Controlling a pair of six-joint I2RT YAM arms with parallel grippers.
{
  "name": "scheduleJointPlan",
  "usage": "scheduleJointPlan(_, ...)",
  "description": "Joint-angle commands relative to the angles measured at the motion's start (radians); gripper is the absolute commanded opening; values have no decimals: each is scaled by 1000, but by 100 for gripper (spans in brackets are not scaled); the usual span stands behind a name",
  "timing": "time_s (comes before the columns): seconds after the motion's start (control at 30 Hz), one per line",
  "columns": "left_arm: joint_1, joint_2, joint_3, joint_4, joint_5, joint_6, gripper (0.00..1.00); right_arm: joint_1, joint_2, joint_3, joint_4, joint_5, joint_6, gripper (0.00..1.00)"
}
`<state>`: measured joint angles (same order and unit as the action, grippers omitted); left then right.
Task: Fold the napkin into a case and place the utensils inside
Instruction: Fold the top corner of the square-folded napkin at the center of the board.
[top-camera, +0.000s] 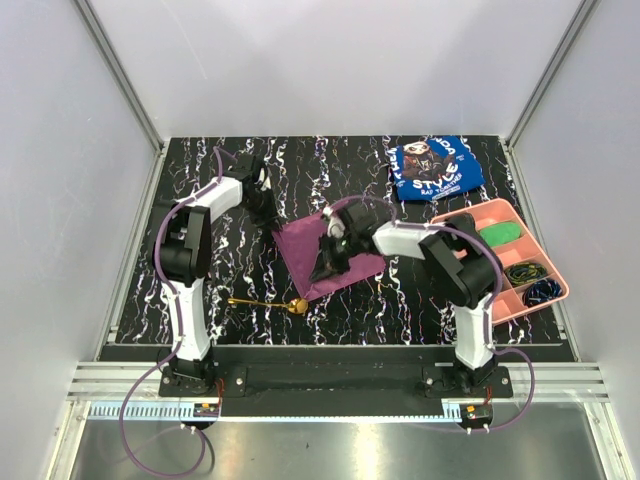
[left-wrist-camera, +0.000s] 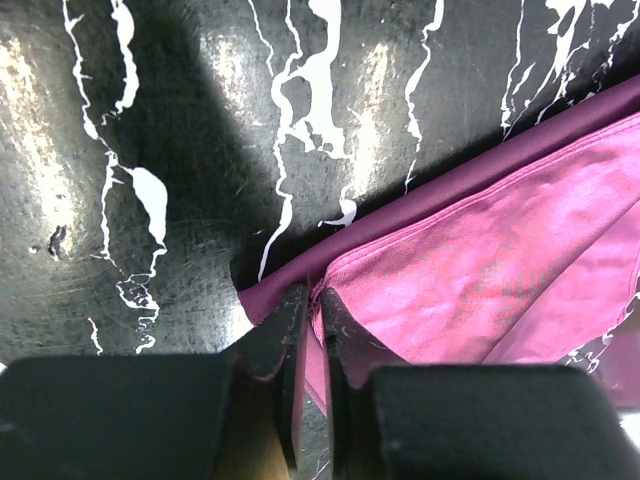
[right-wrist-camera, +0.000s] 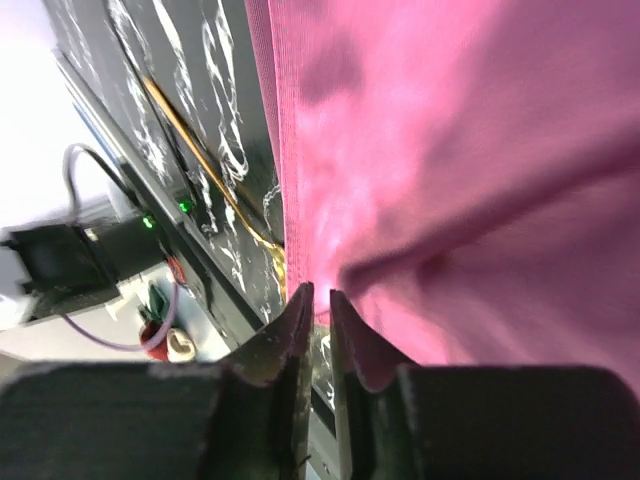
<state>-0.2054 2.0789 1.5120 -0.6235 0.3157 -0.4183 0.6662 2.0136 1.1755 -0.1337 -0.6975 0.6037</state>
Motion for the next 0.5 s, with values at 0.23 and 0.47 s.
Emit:
scheduleJointPlan(0.23,3,-36,28,-8,-17,12,15,-306,98,344,-95,69,-104,27)
scheduleJointPlan(0.47,3,-26,24,-8,-12,16,13,-330,241,568,-132,44,-99,22)
